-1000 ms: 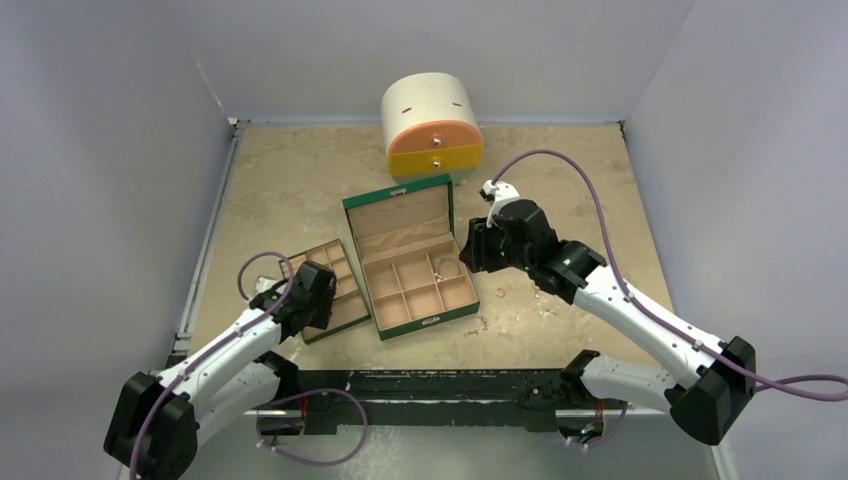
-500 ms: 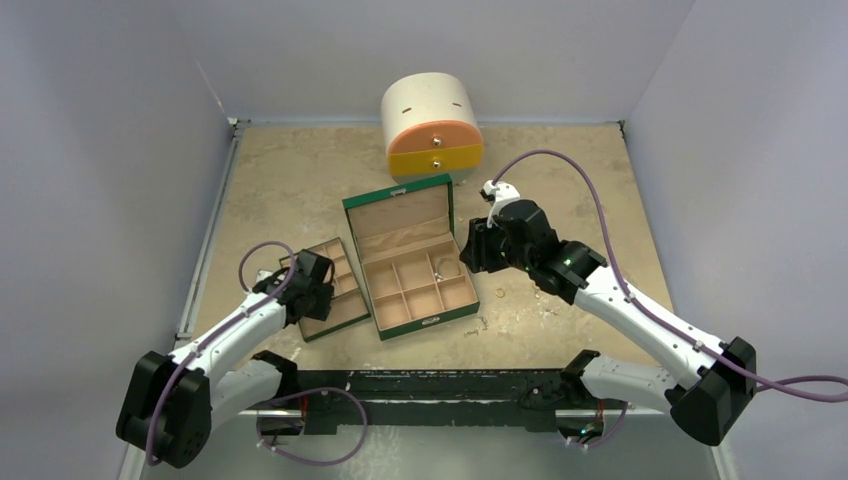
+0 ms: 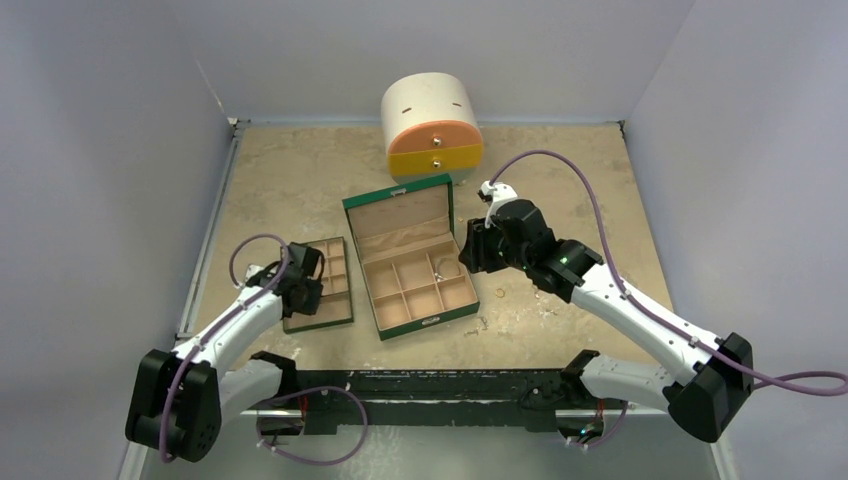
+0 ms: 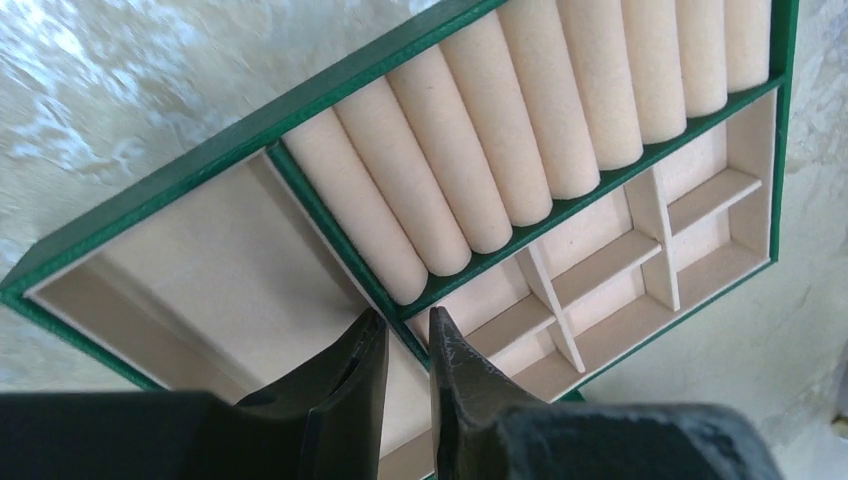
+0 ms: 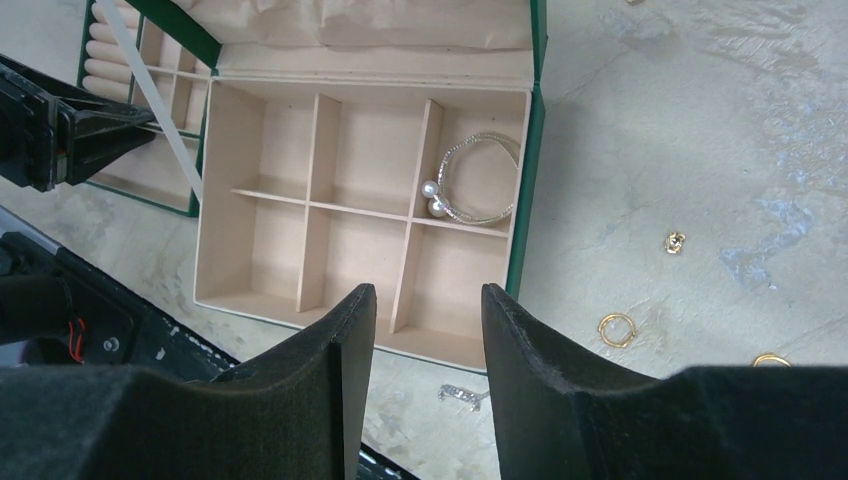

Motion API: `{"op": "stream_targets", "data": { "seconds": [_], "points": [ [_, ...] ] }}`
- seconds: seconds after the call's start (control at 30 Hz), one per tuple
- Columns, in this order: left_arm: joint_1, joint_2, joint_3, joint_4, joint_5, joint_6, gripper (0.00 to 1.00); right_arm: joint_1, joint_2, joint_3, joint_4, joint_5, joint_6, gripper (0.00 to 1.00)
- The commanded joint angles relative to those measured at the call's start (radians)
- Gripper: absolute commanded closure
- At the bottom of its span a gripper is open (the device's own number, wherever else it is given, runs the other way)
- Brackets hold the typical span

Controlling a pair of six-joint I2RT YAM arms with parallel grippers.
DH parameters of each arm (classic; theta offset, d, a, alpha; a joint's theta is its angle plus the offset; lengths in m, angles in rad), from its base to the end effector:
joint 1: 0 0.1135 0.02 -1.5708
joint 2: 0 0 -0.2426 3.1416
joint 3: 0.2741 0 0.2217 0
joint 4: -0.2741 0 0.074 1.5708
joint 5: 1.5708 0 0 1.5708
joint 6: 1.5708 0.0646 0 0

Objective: Organize the mixed jewelry

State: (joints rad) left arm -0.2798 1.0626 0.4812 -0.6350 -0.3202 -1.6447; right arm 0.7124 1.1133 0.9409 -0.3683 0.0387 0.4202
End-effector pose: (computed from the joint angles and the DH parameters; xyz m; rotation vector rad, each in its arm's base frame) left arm 0.1596 -0.0247 0.1315 -1.7478 2.0278 -0.1462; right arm 0.1925 0.1629 0.2823 -0.2932 2.1566 0.6253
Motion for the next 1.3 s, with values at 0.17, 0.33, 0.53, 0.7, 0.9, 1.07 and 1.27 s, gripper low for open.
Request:
{"op": "stream_targets", "data": {
  "seconds": [0.17, 0.33, 0.53, 0.7, 0.9, 1.07, 1.27],
  "points": [
    [0.073, -0.017, 0.077, -0.107, -0.126, 0.128, 0.98, 0.003, -0.015, 0.024, 0.011, 0.016, 0.003, 0.54],
    [0.112, -0.021, 0.106, -0.126, -0.156, 0.170, 1.00, 0.003, -0.025, 0.027, 0.007, 0.036, 0.005, 0.54],
    [0.142, -0.028, 0.141, -0.143, -0.186, 0.207, 1.00, 0.003, -0.036, 0.029, 0.003, 0.050, 0.004, 0.54],
    [0.173, -0.039, 0.189, -0.168, -0.211, 0.253, 1.00, 0.003, -0.043, 0.033, -0.004, 0.052, 0.003, 0.54],
    [0.197, -0.057, 0.313, -0.213, -0.284, 0.328, 1.00, 0.003, -0.047, 0.046, -0.015, 0.053, -0.001, 0.54],
    [0.197, -0.061, 0.455, -0.268, -0.357, 0.379, 1.00, 0.002, -0.050, 0.065, -0.029, 0.056, -0.011, 0.54],
    [0.197, -0.059, 0.601, -0.269, -0.365, 0.483, 1.00, 0.002, -0.056, 0.076, -0.039, 0.054, -0.016, 0.54]
  ]
}}
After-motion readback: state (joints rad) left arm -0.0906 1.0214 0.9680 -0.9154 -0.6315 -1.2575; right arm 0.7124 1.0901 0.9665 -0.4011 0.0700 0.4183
